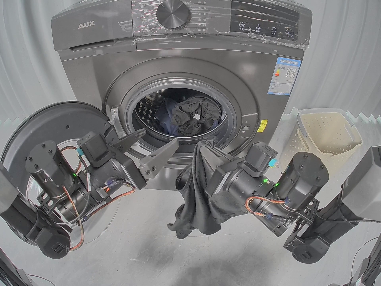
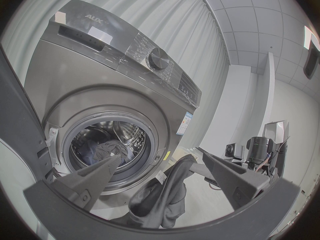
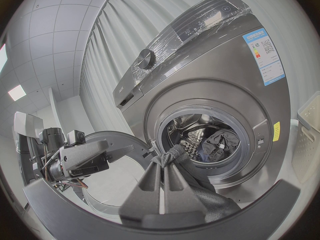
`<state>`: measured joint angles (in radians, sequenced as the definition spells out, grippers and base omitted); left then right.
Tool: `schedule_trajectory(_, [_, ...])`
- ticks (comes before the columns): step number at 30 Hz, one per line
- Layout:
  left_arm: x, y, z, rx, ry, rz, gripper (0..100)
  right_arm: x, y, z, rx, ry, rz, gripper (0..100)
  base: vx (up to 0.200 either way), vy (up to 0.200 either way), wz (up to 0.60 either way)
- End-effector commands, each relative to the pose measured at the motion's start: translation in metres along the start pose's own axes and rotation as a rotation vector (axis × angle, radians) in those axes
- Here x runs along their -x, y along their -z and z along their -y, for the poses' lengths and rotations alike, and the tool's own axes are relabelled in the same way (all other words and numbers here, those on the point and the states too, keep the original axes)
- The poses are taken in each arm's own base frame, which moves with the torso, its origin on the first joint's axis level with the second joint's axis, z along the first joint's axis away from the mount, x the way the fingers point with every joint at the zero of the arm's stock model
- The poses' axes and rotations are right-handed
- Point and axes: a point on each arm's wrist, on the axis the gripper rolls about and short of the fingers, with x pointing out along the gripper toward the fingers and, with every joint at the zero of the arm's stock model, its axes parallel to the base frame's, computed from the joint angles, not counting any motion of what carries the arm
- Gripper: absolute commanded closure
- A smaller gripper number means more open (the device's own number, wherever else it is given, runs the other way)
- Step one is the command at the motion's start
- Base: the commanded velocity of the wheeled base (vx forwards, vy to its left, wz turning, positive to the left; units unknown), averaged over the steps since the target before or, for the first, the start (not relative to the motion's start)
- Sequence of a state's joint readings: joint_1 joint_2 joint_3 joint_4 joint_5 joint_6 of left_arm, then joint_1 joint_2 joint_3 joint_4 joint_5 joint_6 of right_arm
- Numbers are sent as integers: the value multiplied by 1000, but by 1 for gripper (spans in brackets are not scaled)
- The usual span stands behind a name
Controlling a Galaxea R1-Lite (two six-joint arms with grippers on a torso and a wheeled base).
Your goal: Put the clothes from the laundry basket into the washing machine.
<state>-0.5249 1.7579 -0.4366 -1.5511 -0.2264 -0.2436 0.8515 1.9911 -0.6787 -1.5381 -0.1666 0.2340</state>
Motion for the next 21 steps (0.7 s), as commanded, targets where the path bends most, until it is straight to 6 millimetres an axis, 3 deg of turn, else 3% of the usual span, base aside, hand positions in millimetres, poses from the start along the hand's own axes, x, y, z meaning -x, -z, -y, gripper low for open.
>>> schedule_trajectory(1, [1,3,-1,3,-3,-14,0,0,-3,-1,-1,-1,9,100,0,0,0])
schedule_trajectory(7, [3,11,-3,4,-12,-45,0,1,-8,-1,-3,-3,22,100,0,0,0])
schedule_trajectory(21, [1,49,-30,14,-102,-180,0,18,-22,-3,-1,-15,21,100,0,0,0])
